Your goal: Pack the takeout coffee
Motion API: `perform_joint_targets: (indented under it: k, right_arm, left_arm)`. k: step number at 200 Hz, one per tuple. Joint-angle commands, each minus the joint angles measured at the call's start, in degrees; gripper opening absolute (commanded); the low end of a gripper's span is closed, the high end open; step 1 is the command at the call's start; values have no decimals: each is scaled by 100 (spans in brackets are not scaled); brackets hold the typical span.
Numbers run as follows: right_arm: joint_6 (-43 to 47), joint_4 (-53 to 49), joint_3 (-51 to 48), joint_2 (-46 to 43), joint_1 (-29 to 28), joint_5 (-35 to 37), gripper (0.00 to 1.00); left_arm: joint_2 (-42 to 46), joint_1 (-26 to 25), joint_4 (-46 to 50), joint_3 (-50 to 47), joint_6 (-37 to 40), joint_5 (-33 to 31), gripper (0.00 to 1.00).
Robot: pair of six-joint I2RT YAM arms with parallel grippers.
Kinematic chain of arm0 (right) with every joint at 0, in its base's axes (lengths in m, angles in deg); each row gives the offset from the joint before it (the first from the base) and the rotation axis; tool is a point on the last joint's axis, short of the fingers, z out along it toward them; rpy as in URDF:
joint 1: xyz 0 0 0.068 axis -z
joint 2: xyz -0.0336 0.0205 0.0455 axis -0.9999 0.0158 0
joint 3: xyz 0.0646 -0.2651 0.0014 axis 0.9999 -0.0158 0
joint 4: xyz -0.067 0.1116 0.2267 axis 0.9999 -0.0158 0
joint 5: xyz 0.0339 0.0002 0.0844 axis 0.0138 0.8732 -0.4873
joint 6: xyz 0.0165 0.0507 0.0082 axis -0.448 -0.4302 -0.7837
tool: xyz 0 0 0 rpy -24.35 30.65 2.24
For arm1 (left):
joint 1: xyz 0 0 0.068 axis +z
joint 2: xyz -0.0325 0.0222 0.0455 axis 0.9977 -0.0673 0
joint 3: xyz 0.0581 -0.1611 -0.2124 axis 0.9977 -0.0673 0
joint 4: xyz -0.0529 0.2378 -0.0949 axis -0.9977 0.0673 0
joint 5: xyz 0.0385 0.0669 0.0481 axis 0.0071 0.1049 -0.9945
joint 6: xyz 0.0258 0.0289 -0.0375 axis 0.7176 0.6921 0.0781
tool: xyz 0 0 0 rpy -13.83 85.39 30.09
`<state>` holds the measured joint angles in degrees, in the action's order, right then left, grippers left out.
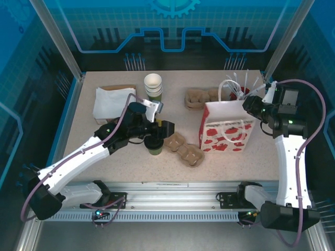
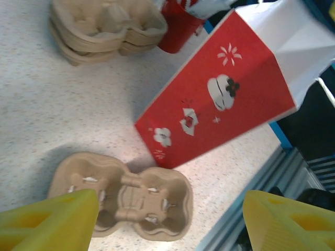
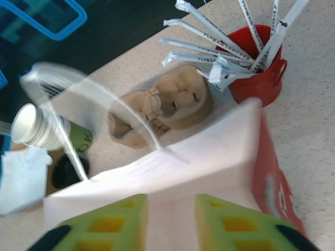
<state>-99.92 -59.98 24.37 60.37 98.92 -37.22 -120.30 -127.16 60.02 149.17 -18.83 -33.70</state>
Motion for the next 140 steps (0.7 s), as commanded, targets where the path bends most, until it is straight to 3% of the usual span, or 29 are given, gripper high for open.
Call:
perform_joint_targets:
  k: [1, 56, 110, 140]
  right_arm:
    - [592, -480, 54, 49, 160, -281, 40]
    - [1173, -913, 270, -191, 160, 567, 67]
    - [1559, -1026, 137, -269, 97, 1811, 73]
    - [1440, -924, -5, -73, 93, 1446, 78]
  left_arm:
    - [-163, -334, -358, 248, 142, 396, 75]
    - [-1047, -1226, -505, 563, 1172, 70, 79]
    - [-2177, -1616, -937, 1142, 1818, -289, 82]
    - [-2636, -1662, -1472, 1197, 1773, -500, 82]
